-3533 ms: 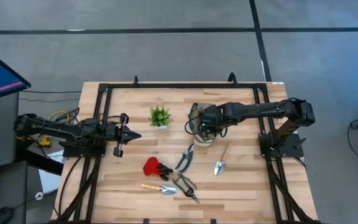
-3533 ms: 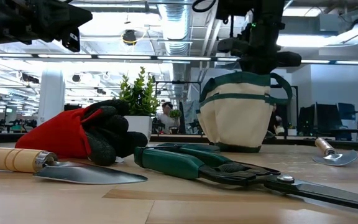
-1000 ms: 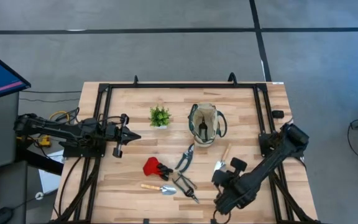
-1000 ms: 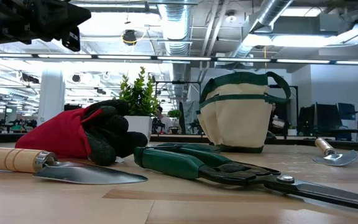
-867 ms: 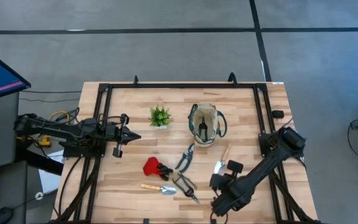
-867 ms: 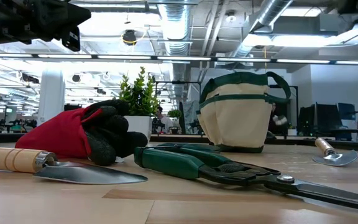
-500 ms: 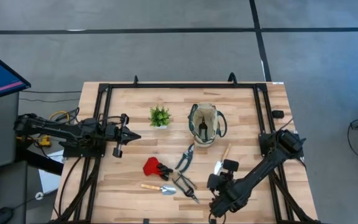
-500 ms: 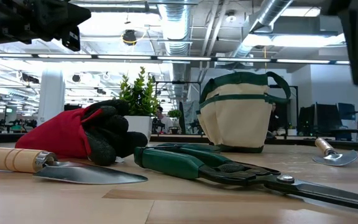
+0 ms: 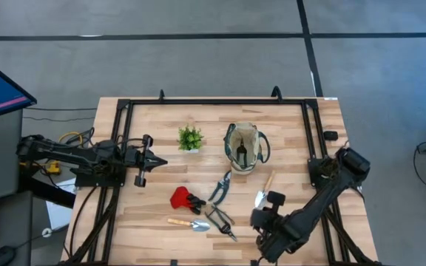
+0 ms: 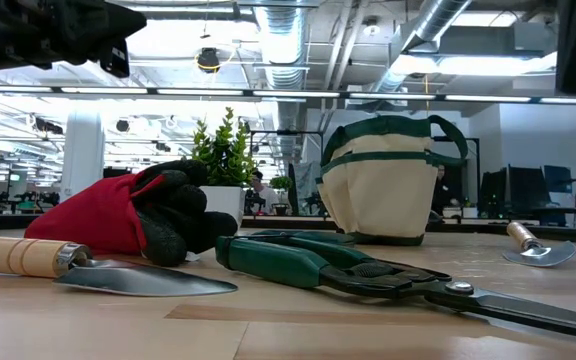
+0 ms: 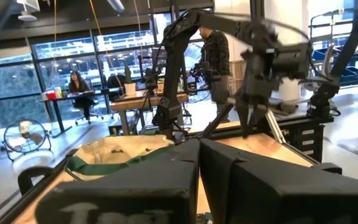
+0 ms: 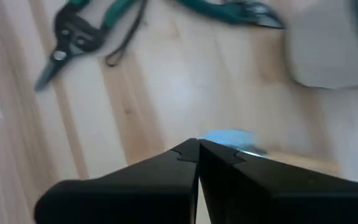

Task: Pick & Place Garden tools in Gardening bag
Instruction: Put the green shear scissors into the white gardening bag

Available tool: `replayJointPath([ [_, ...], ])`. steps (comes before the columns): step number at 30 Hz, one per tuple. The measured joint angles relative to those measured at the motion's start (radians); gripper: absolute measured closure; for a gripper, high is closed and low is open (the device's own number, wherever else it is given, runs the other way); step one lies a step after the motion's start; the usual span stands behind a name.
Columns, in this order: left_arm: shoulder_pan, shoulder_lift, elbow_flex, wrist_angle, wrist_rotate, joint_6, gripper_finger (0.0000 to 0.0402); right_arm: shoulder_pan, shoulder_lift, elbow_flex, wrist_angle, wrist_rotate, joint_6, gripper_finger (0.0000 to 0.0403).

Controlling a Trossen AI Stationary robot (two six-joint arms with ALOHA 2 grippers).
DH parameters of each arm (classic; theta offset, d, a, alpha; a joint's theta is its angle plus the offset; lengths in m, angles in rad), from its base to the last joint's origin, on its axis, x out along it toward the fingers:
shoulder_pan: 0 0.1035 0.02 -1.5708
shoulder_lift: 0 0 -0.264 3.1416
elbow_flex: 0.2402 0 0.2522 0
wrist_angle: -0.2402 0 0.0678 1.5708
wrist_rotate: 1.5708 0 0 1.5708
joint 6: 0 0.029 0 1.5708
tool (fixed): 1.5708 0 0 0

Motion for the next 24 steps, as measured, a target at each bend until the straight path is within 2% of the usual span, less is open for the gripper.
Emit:
replayJointPath([
  [4, 0.0, 0.0, 0.0, 0.007, 0.0, 0.001, 0.0399, -0.036, -0.051, -0.17, 0.256, -0.047, -0.077, 0.0403],
  [10, 0.0, 0.0, 0.0, 0.016, -0.008, 0.001, 0.0399, -0.109, -0.18, -0.339, 0.461, -0.048, -0.214, 0.0403],
  [17, 0.0, 0.0, 0.0, 0.016, -0.01, 0.001, 0.0399, -0.128, -0.399, -0.454, 0.491, -0.047, -0.345, 0.0403],
  [24, 0.0, 0.0, 0.0, 0.015, -0.011, 0.0, 0.0399, -0.099, -0.584, -0.653, 0.546, -0.049, -0.3, 0.0403],
])
